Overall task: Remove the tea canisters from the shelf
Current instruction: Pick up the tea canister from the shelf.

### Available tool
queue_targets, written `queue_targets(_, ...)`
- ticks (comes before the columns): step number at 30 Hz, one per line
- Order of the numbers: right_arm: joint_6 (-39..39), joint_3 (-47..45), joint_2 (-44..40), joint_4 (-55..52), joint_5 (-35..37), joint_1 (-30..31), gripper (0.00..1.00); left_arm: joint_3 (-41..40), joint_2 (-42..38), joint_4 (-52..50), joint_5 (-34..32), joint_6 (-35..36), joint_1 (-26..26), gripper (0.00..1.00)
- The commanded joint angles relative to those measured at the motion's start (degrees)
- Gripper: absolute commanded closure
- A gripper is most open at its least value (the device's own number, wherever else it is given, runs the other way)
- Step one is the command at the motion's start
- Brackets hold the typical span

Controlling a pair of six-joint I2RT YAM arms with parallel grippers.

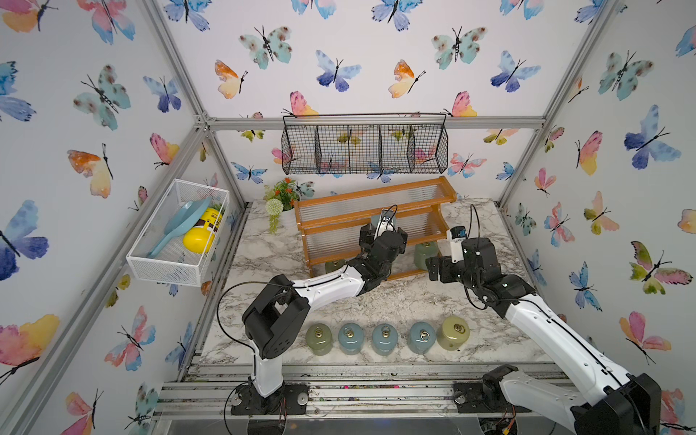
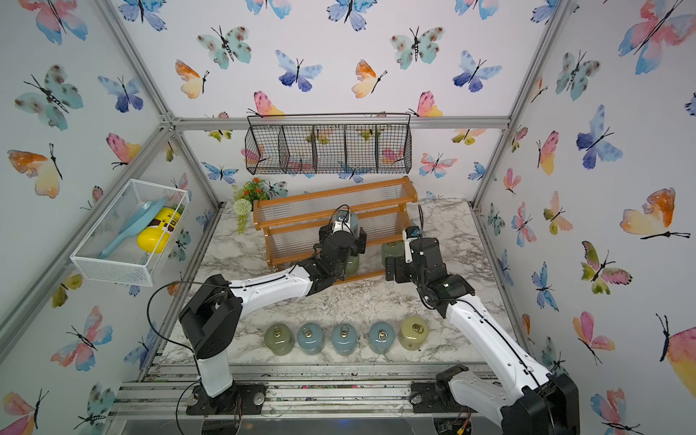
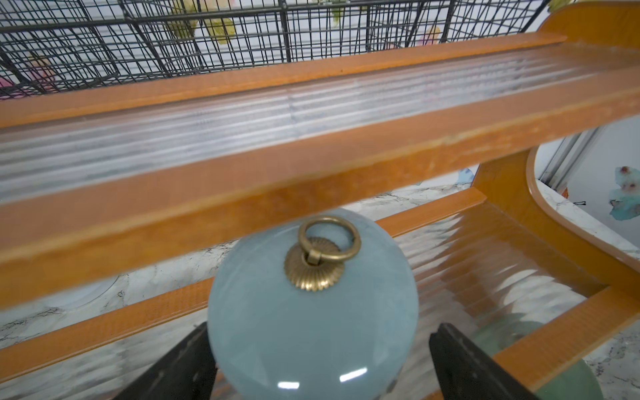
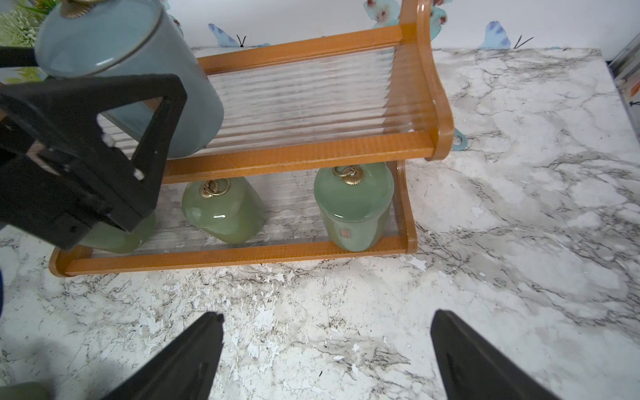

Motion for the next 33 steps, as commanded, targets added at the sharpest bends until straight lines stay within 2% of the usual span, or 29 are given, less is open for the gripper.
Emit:
queue_targets(1,-1.5,-0.1,-0.8,0.4,-1.3,-0.5,0.01,2.0,1.7,2.1,-3.3,-0.3,-0.2,0.02)
queue_targets(8,-2.0,-0.5,-1.0,0.0,-2.3,-1.1,0.00,4.4,4.3,2.3,-4.7,1.5,0.1,0.02)
queue_targets(27,-1.5,-2.0,-2.3,-0.9,-3.3,-1.4,0.01,8.0,7.2,0.9,0.2,1.4,3.4,0.00)
queue_targets(33,-1.5,-2.2,-2.8,-1.4,-3.0,-1.5,0.01,7.9,8.5,1.0,1.4,1.7,3.7,0.05)
